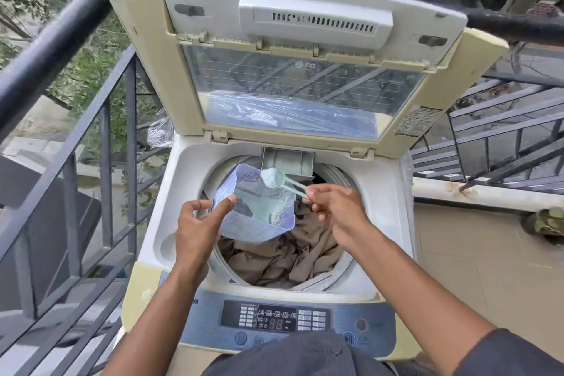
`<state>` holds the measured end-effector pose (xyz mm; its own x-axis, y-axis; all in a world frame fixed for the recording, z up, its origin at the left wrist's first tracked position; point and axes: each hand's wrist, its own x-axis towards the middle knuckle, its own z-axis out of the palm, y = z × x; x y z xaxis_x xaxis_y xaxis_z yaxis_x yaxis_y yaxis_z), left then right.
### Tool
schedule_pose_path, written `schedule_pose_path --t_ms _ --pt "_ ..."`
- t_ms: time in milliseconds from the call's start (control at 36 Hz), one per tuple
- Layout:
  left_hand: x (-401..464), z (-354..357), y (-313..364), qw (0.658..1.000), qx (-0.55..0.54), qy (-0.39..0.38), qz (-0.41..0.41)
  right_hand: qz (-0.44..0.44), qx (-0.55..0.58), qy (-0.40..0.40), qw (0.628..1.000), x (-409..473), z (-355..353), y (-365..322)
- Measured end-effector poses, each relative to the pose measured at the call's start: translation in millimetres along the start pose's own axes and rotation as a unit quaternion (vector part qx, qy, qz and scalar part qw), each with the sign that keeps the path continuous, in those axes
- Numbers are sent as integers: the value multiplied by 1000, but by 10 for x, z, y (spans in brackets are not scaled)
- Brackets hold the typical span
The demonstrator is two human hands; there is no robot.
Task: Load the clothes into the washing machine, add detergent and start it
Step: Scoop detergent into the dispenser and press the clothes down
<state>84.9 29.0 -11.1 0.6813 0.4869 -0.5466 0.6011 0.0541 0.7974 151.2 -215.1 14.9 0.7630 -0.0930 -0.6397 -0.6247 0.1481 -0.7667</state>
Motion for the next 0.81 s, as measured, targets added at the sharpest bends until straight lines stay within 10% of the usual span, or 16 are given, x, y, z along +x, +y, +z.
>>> schedule_pose_path --t_ms 806 --pt "220 38 -74 1000 23 16 5 -76 -76 176 979 561 233 -149"
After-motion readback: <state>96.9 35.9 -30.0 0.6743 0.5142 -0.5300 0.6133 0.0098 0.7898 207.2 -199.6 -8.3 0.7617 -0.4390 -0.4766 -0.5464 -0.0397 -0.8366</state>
